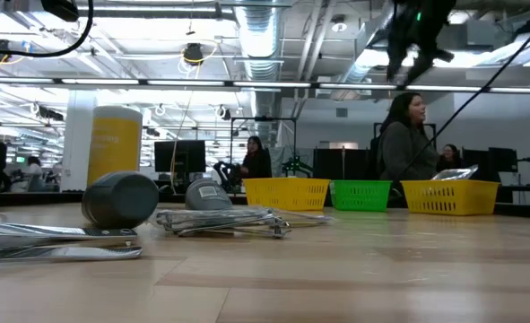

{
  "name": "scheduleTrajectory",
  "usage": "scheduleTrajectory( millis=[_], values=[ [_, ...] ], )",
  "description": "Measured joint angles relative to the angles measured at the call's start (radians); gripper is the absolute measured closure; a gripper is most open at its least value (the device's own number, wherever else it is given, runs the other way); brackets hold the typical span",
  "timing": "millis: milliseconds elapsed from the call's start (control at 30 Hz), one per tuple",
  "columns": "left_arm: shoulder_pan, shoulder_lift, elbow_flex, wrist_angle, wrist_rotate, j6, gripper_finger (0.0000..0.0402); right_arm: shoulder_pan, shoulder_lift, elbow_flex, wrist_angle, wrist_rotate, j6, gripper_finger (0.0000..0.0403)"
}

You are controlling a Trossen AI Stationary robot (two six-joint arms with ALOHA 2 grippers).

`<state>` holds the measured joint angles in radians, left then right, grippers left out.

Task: Pick & Place Travel size toiletries
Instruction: Put the black deodorant into the left yellow basket

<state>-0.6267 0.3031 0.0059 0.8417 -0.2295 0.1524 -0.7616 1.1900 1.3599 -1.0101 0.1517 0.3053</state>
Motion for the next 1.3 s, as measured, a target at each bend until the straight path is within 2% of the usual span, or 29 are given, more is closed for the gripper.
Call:
scheduleTrajectory(
  millis=[200,333,467,667,967,1100,1300],
  values=[
    [0.0,0.0,0.0,0.011,-0.001,0.0,0.0401,0.11,-0.142,0.0,0.295,-0.251,-0.118,0.0218],
    [0.0,0.0,0.0,0.015,-0.002,0.006,0.0401,0.19,-0.207,0.0,0.495,-0.333,-0.192,0.0246],
    [0.0,0.0,0.0,0.022,-0.01,0.006,0.0401,0.251,-0.248,0.001,0.623,-0.356,-0.276,0.0291],
    [0.0,0.0,0.0,0.028,-0.01,0.006,0.0402,0.303,-0.303,0.001,0.748,-0.384,-0.375,0.039],
    [0.0,0.0,0.0,0.037,-0.01,-0.019,0.0402,0.33,-0.486,-0.026,0.703,-0.391,-0.422,0.0399],
    [0.0,0.0,0.0,0.041,-0.016,-0.019,0.0402,0.33,-0.595,-0.138,0.713,-0.386,-0.406,0.0401],
    [0.0,0.0,0.0,0.053,-0.044,-0.03,0.0402,0.33,-0.76,-0.384,0.893,-0.377,-0.341,0.0402]
  ],
)
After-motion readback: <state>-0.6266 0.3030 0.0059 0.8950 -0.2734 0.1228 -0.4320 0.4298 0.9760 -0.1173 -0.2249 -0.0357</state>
